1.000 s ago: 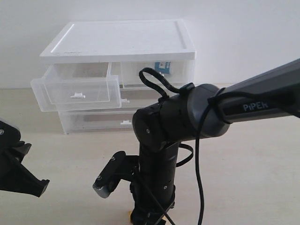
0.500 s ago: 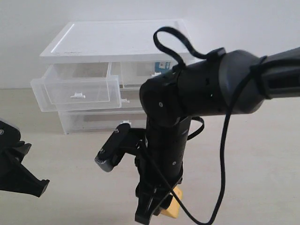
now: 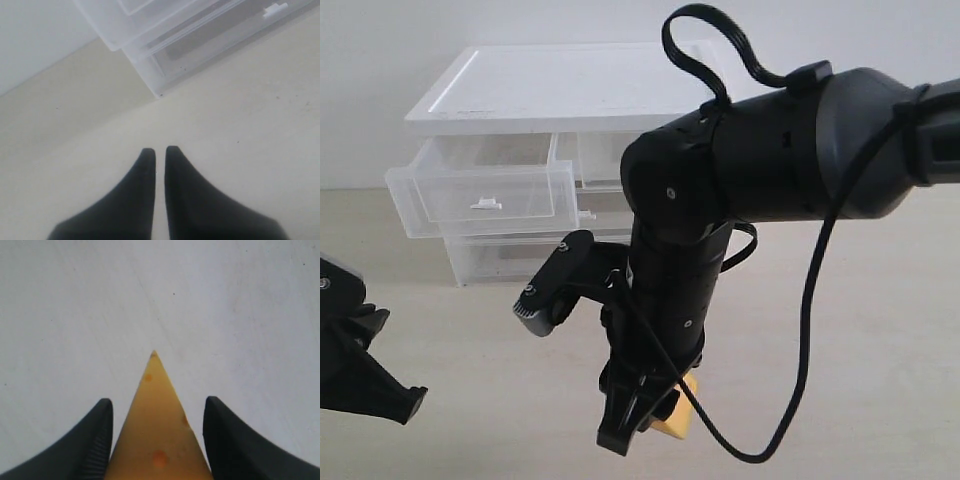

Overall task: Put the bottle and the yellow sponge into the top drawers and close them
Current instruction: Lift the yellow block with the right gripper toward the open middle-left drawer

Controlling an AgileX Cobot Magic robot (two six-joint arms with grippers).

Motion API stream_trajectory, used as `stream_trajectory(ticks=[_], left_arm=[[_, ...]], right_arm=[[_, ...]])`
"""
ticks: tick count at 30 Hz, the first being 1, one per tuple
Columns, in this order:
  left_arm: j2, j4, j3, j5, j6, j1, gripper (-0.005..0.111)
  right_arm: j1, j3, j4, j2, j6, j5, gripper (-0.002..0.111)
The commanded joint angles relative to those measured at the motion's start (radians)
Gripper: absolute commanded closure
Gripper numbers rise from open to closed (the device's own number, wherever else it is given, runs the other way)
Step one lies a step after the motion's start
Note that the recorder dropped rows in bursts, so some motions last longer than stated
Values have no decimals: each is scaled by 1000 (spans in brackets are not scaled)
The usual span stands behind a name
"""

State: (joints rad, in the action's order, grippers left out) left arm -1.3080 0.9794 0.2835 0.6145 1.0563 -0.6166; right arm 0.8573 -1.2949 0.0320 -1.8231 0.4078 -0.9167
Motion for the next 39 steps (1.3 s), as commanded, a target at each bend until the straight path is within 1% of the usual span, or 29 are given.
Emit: stream_trajectory(ticks=[1, 25, 39], left_arm=[[10, -55, -6, -49, -11, 2, 103], [10, -54, -6, -32, -23, 2, 103], [10, -49, -6, -59, -21, 2, 103]], right_arm=[[1, -7, -3, 10, 4, 19, 108], [1, -339, 40, 60, 26, -105, 108], [-1, -562, 14, 42, 32, -81, 108]])
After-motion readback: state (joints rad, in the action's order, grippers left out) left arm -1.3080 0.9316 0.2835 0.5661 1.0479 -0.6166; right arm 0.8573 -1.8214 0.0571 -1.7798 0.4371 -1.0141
